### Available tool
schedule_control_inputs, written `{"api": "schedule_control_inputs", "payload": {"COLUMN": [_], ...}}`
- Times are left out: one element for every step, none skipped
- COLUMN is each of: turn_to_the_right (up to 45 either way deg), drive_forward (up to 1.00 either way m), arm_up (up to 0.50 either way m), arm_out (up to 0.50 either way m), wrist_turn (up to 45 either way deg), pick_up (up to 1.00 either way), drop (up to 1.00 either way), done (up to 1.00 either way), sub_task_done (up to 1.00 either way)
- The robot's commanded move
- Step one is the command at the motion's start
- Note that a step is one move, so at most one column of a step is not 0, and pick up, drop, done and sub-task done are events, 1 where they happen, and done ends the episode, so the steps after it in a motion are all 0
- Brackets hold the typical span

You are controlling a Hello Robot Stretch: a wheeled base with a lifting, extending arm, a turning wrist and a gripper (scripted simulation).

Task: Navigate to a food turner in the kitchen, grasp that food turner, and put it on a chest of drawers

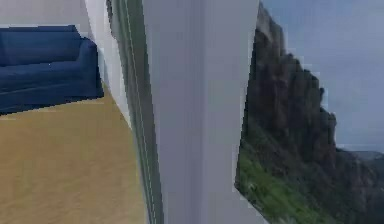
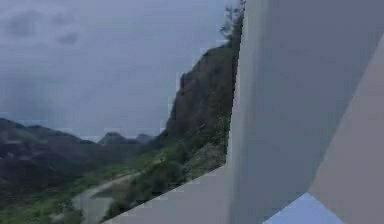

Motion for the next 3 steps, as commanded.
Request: {"api": "schedule_control_inputs", "payload": {"turn_to_the_right": [-45.0, -45.0, -21.0], "drive_forward": [0.00, 0.00, 0.00], "arm_up": [0.00, 0.00, 0.00], "arm_out": [0.00, 0.00, 0.00], "wrist_turn": [0.0, 0.0, 0.0], "pick_up": [0.00, 0.00, 0.00], "drop": [0.00, 0.00, 0.00], "done": [0.00, 0.00, 0.00], "sub_task_done": [0.00, 0.00, 0.00]}}
